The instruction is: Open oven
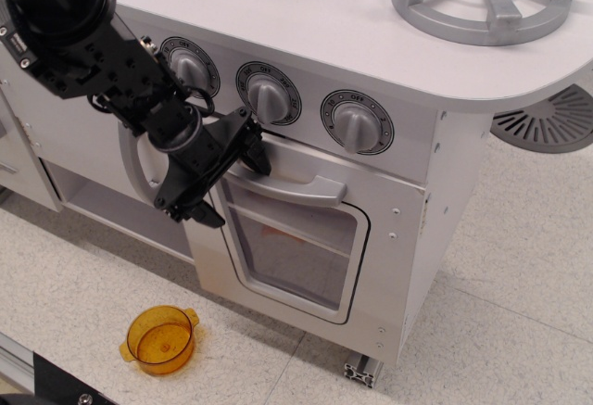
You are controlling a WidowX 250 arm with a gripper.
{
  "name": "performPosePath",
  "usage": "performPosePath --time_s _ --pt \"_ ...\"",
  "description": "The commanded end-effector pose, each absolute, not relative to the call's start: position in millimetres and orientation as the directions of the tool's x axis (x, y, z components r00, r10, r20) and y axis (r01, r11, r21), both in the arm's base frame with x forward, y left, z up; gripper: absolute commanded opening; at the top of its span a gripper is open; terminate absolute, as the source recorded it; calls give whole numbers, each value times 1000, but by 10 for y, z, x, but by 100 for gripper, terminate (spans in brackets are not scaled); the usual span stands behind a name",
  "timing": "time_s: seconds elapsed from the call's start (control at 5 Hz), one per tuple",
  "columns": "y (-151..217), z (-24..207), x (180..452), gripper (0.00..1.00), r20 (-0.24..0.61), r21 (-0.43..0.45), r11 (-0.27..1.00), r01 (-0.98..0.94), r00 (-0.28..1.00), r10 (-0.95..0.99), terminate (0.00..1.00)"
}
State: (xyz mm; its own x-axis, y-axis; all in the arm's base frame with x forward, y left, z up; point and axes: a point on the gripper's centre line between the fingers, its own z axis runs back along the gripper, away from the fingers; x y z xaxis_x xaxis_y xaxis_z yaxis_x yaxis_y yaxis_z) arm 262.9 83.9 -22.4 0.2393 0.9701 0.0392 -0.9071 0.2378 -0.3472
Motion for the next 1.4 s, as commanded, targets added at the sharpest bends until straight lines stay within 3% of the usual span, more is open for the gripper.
performPosePath --time_s 0.0,0.2,0.4,0.6,0.8,1.2 --pt "1034 146 2286 100 53 -253 356 -900 355 933 0" --pt "1063 405 2192 100 85 -223 430 -875 421 903 0" --pt "1142 625 2231 100 51 -178 489 -854 488 871 0" --pt "1285 784 2416 100 178 -128 552 -824 528 830 0" --pt "1409 768 2564 100 267 -63 642 -764 607 749 0" --pt "1574 541 2782 100 382 -44 841 -539 769 513 0"
